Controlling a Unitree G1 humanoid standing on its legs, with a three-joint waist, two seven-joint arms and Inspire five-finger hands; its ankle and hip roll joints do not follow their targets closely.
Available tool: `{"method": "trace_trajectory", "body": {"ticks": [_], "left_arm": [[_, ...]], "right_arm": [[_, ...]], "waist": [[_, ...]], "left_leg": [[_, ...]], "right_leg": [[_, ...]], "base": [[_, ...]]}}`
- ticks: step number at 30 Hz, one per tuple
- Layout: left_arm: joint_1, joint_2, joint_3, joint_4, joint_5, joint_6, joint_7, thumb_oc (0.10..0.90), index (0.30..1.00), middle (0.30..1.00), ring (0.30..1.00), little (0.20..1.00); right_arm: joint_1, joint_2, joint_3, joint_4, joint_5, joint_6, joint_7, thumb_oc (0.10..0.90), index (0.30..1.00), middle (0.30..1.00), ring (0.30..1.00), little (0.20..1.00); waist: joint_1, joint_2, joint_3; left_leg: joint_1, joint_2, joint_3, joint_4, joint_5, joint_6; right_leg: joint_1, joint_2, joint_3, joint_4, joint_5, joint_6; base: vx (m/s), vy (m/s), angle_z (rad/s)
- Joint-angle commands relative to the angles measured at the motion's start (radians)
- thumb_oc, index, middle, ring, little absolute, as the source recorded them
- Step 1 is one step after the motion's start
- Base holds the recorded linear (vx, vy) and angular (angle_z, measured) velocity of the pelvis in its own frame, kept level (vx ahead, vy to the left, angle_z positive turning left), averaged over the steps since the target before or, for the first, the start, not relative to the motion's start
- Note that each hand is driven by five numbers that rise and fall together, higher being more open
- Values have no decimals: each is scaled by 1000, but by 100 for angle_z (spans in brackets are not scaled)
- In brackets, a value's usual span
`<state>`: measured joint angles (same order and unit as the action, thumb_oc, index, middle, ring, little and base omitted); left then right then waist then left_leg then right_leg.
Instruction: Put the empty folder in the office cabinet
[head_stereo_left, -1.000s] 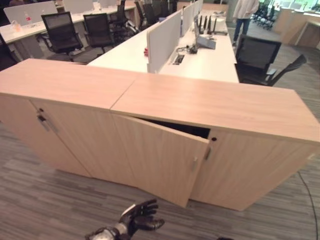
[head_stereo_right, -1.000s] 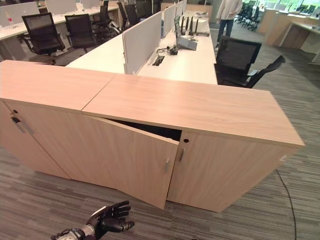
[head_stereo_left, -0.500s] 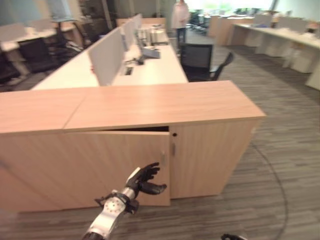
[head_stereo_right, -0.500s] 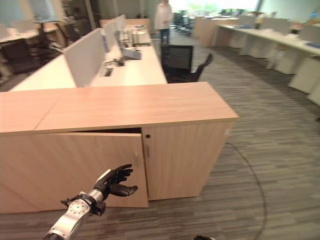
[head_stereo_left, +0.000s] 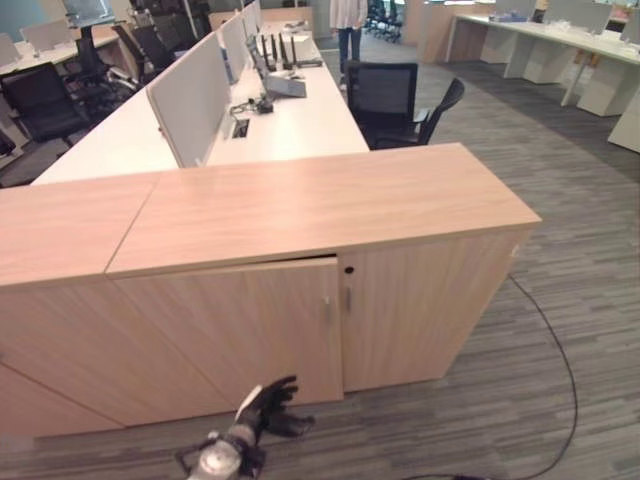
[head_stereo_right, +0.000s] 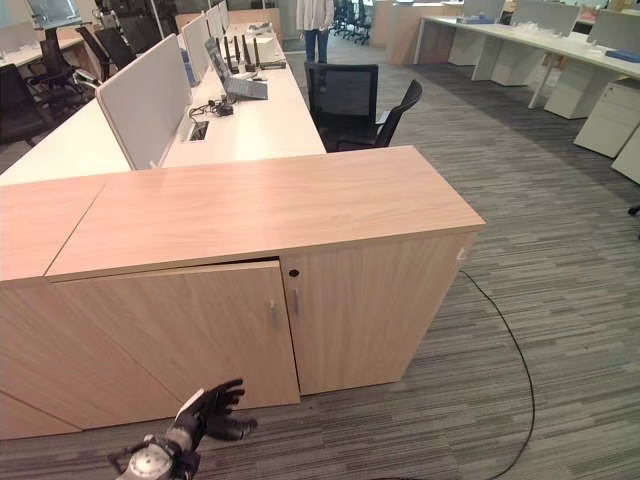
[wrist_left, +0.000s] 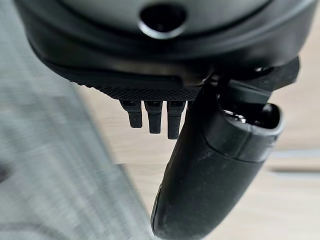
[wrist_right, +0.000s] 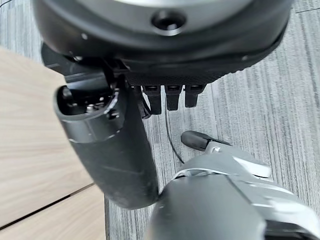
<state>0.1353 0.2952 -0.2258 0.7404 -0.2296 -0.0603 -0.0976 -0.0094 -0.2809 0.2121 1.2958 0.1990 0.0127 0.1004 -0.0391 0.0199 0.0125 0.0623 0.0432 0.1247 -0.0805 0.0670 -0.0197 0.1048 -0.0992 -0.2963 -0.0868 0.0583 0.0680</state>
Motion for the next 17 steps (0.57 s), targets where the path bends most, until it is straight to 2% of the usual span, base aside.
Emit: {"method": "trace_trajectory", "body": {"ticks": [1, 4, 5, 6, 8, 12, 17], "left_arm": [[-45, -1, 27, 48, -40, -23, -2, 800, 900, 900, 900, 900], [-49, -32, 33, 262, 46, -7, 22, 800, 900, 900, 900, 900], [-51, -33, 33, 265, 46, -9, 23, 800, 900, 900, 900, 900], [-54, -54, 35, 431, 120, 0, 32, 800, 900, 900, 900, 900], [-41, -65, 48, 528, 158, 10, 29, 800, 900, 900, 900, 900], [0, -58, 77, 553, 183, -13, 67, 800, 900, 900, 900, 900], [22, -57, 137, 568, 145, -12, 98, 800, 900, 900, 900, 900]], "right_arm": [[0, 19, 27, 72, -12, 2, 1, 800, 900, 900, 900, 900], [5, 16, 28, 81, -24, 4, -3, 800, 900, 900, 900, 900], [4, 16, 27, 81, -24, 4, -3, 800, 900, 900, 900, 900], [2, 14, 35, 85, -39, 5, -7, 800, 900, 900, 900, 900], [8, 14, 43, 87, -50, 6, -7, 800, 900, 900, 900, 900], [35, 27, 48, 80, -44, -3, -18, 800, 900, 900, 900, 900], [54, 34, 54, 64, -33, -12, -27, 800, 900, 900, 900, 900]], "waist": [[23, -58, -48], [32, -63, -48], [32, -62, -48], [35, -64, -49], [37, -63, -49], [47, -64, -44], [66, -75, -36]], "left_leg": [[-26, -19, 5, 0, -55, -22], [-31, -25, -2, -1, -53, -19], [-31, -25, -2, -1, -53, -19], [-37, -29, -10, -1, -52, -19], [-41, -32, -14, -1, -51, -18], [-50, -36, -30, -1, -50, -18], [-60, -37, -49, 0, -46, -18]], "right_leg": [[-59, -19, -15, 3, -9, 63], [-62, -21, -16, 3, -7, 63], [-62, -21, -17, 3, -7, 63], [-66, -23, -18, 4, -8, 63], [-68, -25, -18, 5, -7, 63], [-73, -28, -24, 6, -4, 62], [-74, -32, -39, 4, -4, 65]], "base": [[-14, 34, 19], [-15, 28, 9], [-12, 38, 10], [-11, 42, 15], [-11, 49, 11], [-3, 19, 0], [-14, -1, 13]]}}
